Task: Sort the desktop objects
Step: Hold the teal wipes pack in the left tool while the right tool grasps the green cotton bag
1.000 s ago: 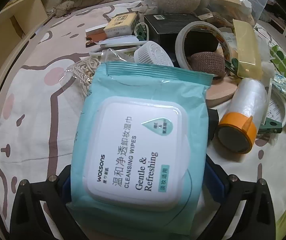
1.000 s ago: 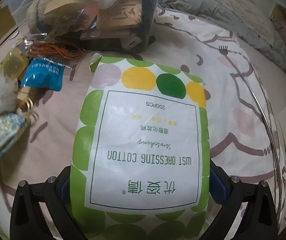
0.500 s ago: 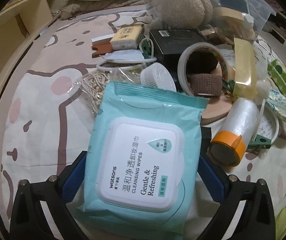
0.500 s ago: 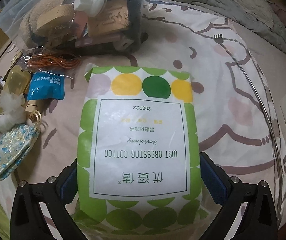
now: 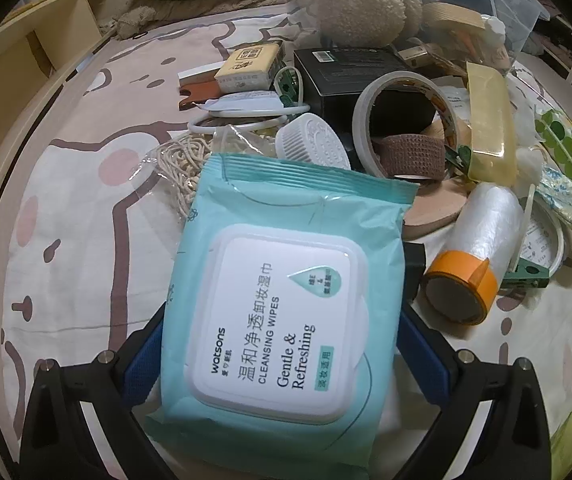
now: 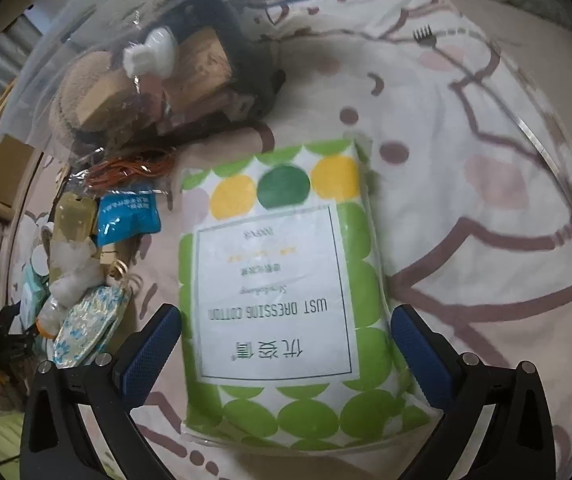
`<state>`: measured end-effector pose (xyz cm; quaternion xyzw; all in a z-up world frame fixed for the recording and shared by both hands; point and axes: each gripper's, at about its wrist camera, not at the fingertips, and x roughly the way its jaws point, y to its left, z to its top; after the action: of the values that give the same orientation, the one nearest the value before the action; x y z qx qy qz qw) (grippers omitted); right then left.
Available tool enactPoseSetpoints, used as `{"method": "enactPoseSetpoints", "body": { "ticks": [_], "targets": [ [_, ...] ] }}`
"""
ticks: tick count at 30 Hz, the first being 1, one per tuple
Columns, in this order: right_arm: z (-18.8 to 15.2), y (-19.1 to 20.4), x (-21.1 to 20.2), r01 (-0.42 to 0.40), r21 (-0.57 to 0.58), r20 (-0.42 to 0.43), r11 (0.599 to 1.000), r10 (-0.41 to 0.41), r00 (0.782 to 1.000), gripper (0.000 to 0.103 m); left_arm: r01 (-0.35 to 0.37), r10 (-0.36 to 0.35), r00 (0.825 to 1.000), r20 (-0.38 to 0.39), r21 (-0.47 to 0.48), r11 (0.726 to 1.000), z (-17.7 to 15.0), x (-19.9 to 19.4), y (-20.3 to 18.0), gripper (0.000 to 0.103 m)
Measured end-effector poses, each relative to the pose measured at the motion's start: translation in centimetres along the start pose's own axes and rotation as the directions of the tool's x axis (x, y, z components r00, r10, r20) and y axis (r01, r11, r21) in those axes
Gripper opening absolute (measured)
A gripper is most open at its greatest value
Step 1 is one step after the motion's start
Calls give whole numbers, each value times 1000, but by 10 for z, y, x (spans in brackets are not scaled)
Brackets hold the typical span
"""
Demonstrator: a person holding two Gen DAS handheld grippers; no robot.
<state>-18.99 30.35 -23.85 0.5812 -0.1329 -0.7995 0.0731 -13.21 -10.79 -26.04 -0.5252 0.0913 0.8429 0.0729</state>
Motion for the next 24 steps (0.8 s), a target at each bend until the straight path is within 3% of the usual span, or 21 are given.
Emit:
{"method": "enactPoseSetpoints", "body": {
  "ticks": [4, 13, 18, 24],
  "targets": [
    [-14, 9, -6, 19, -13, 11, 1000, -19, 1000, 103, 0, 0, 1000, 0, -2, 1000, 0, 0, 0, 103],
    [-33, 26, -3, 159, -143, 65, 977, -151, 986, 103, -5, 5, 1000, -3, -2, 1000, 0, 1, 0, 103],
    [-36, 32, -6, 150, -174, 48, 973, -144, 988, 103, -5, 5, 1000, -7, -2, 1000, 1, 4, 0, 103],
    [-43, 35, 16, 257, -185, 69, 948, -249, 966, 103, 0, 0, 1000, -22, -16, 1000, -1, 7, 2, 103]
  ]
}}
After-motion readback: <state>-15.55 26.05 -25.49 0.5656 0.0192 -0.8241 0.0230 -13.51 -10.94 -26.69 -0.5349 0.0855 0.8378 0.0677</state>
